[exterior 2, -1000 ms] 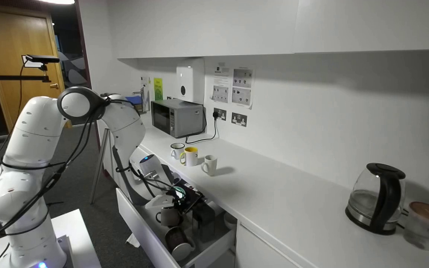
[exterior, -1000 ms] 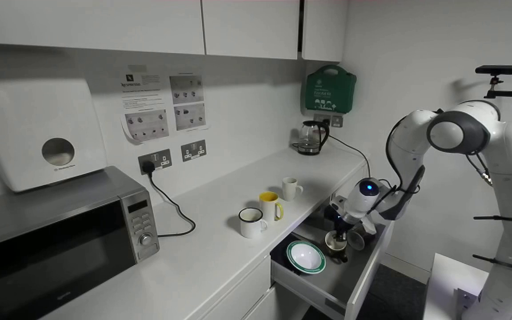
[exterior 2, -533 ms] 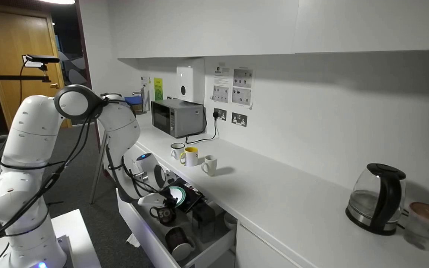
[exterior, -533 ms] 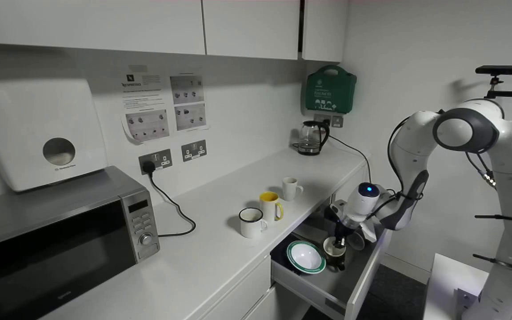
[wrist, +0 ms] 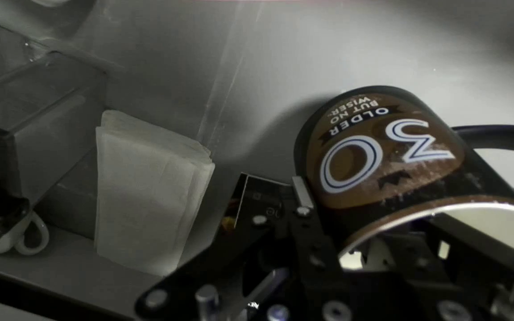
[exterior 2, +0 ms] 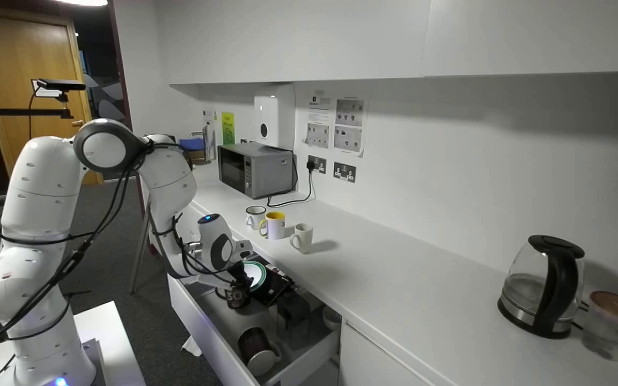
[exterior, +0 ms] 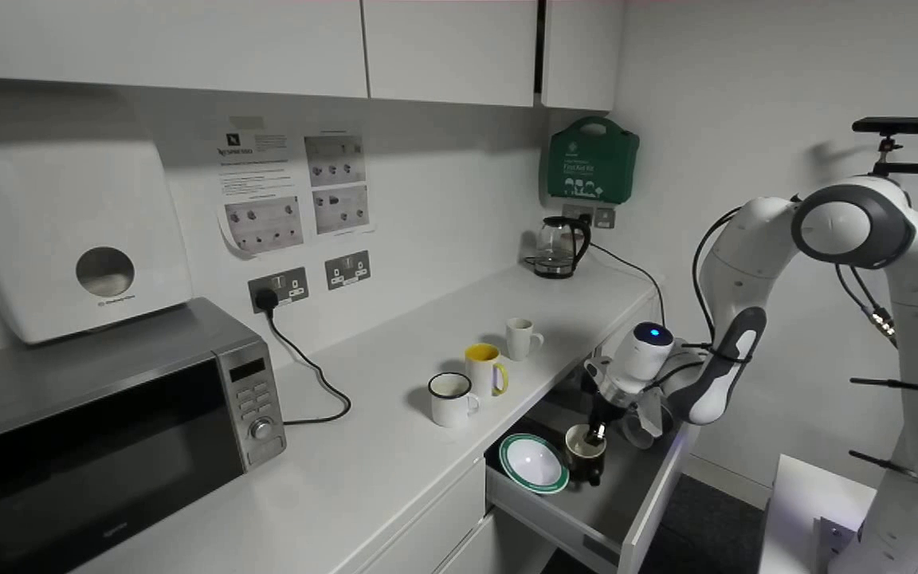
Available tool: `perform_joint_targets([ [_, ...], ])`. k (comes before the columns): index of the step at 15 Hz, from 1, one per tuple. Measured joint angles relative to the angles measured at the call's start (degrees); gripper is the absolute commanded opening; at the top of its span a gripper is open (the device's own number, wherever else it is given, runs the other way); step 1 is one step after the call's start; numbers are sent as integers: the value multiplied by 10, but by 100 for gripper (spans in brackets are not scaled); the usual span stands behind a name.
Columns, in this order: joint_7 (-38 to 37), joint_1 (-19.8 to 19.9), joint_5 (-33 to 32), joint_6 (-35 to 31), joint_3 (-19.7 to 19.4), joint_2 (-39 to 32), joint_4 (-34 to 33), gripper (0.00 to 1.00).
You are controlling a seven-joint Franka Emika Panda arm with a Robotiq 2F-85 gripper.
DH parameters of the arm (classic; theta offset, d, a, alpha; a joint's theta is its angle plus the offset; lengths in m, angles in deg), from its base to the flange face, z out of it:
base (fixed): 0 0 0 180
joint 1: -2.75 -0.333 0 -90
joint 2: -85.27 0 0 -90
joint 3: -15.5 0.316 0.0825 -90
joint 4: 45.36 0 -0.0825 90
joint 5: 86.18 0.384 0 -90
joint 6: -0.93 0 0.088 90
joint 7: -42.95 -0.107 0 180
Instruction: Take the black mug out of the open drawer
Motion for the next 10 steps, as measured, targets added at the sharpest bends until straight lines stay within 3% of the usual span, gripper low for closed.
perform_joint_targets([
  [10, 134, 219, 185, 69, 246, 58, 5, 3],
])
